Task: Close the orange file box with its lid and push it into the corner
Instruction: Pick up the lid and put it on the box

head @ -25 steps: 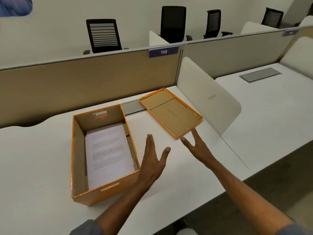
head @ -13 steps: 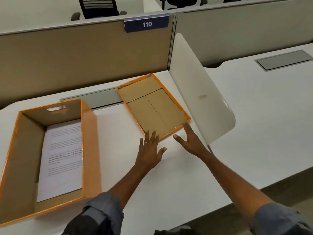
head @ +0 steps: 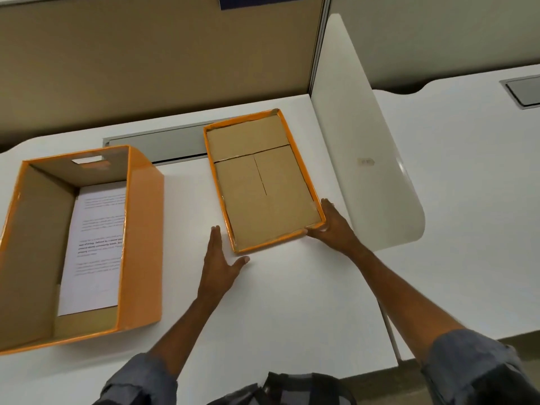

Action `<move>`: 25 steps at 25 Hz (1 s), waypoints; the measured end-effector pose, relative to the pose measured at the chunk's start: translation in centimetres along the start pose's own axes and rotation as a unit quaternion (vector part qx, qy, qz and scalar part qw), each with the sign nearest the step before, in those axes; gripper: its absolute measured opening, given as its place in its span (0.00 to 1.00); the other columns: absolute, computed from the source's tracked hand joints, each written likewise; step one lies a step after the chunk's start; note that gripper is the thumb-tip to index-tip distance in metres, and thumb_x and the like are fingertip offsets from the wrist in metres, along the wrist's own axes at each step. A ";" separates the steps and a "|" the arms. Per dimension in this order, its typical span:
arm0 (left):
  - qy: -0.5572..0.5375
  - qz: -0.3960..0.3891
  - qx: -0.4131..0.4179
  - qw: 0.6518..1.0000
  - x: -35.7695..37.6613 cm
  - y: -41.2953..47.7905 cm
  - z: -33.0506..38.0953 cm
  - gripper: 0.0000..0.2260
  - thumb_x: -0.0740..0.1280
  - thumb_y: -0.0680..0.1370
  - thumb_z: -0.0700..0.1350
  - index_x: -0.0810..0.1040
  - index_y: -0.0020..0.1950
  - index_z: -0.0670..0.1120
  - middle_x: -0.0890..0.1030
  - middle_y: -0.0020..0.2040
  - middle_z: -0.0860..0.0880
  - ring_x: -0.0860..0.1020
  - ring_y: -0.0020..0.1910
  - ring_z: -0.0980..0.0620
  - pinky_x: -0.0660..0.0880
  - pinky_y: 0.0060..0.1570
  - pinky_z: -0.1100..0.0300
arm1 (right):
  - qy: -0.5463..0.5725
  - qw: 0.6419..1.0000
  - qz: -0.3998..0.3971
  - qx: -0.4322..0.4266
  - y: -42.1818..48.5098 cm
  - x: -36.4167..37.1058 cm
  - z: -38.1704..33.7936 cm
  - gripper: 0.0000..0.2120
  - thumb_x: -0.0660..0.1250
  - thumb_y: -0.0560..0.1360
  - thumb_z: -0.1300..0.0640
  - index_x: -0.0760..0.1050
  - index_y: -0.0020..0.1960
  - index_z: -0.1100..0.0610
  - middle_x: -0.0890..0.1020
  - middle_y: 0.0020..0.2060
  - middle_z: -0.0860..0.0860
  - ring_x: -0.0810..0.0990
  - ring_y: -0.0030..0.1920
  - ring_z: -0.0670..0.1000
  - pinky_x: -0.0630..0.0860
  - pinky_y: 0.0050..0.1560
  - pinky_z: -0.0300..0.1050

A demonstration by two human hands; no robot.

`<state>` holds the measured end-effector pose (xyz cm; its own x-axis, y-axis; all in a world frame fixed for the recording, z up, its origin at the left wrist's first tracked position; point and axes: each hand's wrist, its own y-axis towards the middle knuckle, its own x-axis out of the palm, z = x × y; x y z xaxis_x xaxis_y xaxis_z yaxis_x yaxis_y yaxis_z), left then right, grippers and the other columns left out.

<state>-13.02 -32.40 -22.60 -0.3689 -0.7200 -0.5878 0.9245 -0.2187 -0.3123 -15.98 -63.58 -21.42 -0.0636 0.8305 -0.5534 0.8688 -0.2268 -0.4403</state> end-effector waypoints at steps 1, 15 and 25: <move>-0.016 -0.012 -0.013 1.000 0.0 0.5 0.5 0.45 0.77 0.72 0.48 0.54 0.81 0.48 0.65 0.79 0.46 0.68 0.75 0.45 0.68 0.71 0.46 | -0.002 1.000 -0.004 -0.019 -0.2 0.3 0.2 0.44 0.79 0.71 0.51 0.59 0.79 0.61 0.71 0.74 0.58 0.70 0.74 0.58 0.70 0.73 0.57; -0.132 0.049 0.030 0.990 -4.7 -2.6 0.3 0.37 0.78 0.69 0.35 0.68 0.76 0.46 0.75 0.68 0.55 0.73 0.66 0.62 0.69 0.58 0.78 | 0.042 0.992 0.062 -0.102 -6.4 1.9 -3.3 0.35 0.78 0.71 0.60 0.71 0.75 0.48 0.85 0.60 0.46 0.83 0.61 0.56 0.78 0.66 0.57; -0.148 0.038 0.163 0.975 -15.0 -9.9 0.8 0.37 0.76 0.71 0.37 0.65 0.78 0.46 0.71 0.75 0.47 0.70 0.74 0.51 0.72 0.69 0.53 | 0.290 0.945 0.105 -0.106 -18.2 5.9 -10.4 0.30 0.77 0.73 0.59 0.74 0.72 0.45 0.83 0.64 0.42 0.83 0.63 0.45 0.77 0.66 0.52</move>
<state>-16.59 -19.95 -10.04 -0.2992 -0.8902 -0.3434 0.9473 -0.3203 0.0048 -27.05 -49.27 -9.33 0.3470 0.9319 -0.1057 0.9153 -0.3611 -0.1784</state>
